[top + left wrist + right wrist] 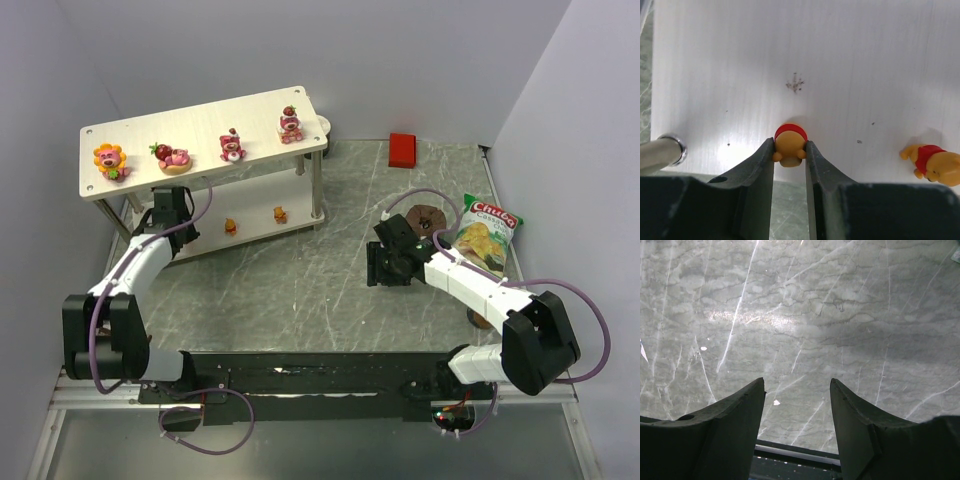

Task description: Place and organize the plastic toys onto the shelf

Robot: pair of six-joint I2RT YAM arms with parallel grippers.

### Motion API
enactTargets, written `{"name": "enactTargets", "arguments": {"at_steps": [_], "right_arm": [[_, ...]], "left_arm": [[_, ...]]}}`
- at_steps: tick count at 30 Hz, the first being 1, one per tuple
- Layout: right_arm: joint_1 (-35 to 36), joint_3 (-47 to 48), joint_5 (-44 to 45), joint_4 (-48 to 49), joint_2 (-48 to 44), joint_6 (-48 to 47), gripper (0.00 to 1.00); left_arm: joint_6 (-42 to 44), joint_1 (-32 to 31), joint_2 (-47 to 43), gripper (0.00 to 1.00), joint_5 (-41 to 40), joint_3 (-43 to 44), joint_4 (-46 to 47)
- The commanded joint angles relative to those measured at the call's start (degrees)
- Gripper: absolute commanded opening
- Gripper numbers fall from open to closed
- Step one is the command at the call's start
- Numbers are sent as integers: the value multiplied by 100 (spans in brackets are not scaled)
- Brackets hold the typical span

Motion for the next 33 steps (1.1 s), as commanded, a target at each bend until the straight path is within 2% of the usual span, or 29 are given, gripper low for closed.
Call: {"name": "enactTargets", "arguments": {"at_steps": [1,10,20,33], "right_arm": [[-44,3,117,66,-16,-48,62],[-44,-6,117,74,-7,-39,62],[-53,-15,81,92,-16,-48,62],[-44,-32,81,92,-69,-39,61]], "left_arm": [[196,5,251,21,497,491,-319],[336,14,409,27,481,676,-767],[345,14,321,46,270,597,-706],[310,14,207,54,59,500,-636]]}}
